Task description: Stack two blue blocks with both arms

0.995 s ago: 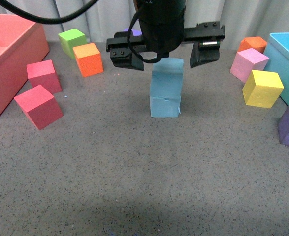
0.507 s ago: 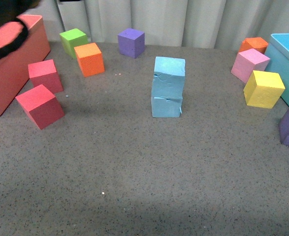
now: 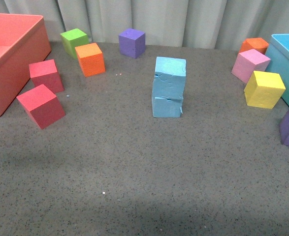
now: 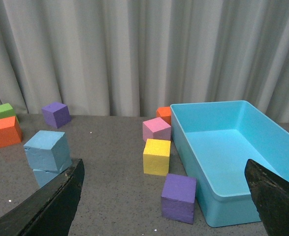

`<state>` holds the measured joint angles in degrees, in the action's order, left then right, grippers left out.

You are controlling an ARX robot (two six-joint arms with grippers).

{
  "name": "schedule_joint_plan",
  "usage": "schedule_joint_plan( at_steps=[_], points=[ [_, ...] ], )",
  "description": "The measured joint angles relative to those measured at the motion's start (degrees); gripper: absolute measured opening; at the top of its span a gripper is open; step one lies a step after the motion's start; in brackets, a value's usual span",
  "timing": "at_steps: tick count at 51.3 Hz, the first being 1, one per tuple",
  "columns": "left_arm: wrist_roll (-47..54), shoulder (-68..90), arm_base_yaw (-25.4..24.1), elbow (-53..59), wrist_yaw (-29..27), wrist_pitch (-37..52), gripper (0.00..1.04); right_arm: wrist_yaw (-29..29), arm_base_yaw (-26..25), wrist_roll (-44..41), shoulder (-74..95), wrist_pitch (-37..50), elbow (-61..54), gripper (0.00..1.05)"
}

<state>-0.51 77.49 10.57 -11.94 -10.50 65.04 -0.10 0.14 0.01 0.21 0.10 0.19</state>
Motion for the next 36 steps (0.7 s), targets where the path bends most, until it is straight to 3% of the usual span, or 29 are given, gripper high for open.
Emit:
schedule_joint_plan(
  at_steps=[23, 27, 36],
  points=[
    [0.0, -21.4, -5.6, 8.8, 5.5, -12.9, 0.04, 0.0, 0.0, 0.0, 0.0, 0.0, 0.0, 0.95],
    [0.1, -26.2, -9.3, 9.7, 10.1, -16.8, 0.04, 0.0, 0.0, 0.0, 0.0, 0.0, 0.0, 0.95],
    [0.1, -34.1, -10.4, 10.8, 10.3, -23.4, 0.04, 0.0, 0.0, 0.0, 0.0, 0.0, 0.0, 0.95]
  ],
)
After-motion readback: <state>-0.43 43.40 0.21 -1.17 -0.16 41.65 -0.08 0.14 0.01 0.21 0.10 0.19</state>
